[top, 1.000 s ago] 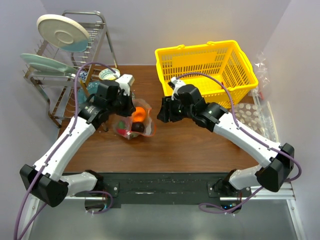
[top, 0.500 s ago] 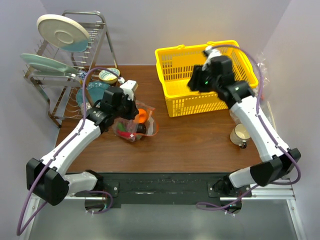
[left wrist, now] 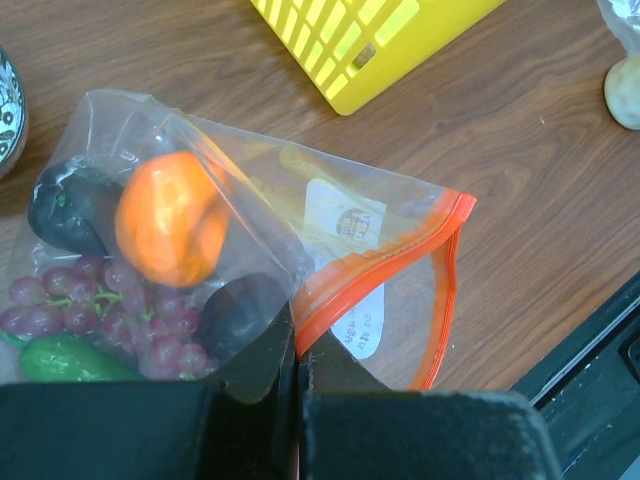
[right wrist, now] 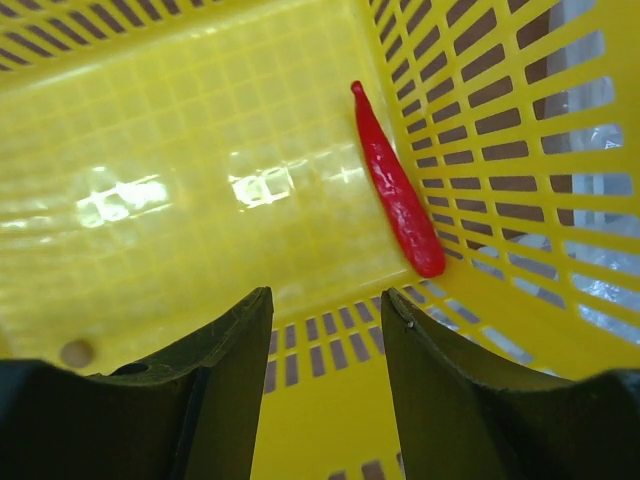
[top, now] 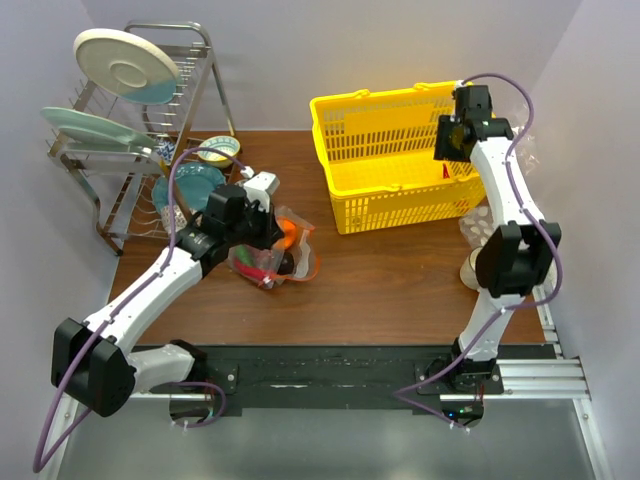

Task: Place the food in the zip-top bag and seal the zipper
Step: Adjust the zipper food storage bag at the center of the board, then pick up the fake vegetable from the bin.

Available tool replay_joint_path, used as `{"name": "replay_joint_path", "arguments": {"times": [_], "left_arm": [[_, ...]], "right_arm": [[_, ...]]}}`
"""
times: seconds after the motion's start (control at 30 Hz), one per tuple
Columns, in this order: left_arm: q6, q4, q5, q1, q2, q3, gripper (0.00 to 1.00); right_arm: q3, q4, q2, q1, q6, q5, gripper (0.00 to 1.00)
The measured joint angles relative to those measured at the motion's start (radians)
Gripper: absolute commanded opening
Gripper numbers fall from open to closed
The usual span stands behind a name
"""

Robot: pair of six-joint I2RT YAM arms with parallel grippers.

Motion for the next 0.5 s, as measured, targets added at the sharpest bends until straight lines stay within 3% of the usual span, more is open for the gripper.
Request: {"name": "replay_joint_path", "arguments": {"times": [0.23,0.37,0.5], "left_arm": [[0.000,0.020,0.007,0.000,0.009,0.000,0.00],[0.000,0.023,0.007,0.000,0.019,0.000,0.00],[0.001,0.025,0.010,0.000,0.019,0.000,0.00]], "right_arm": [[0.098,-0.036,0.183,0.013,-0.103,0.060,0.54],[0.102,-0.042,0.241,0.014,-0.121,0.071,0.69],[0.156,-0.051,0.331,0.014,-0.134,0.097,0.73]]}}
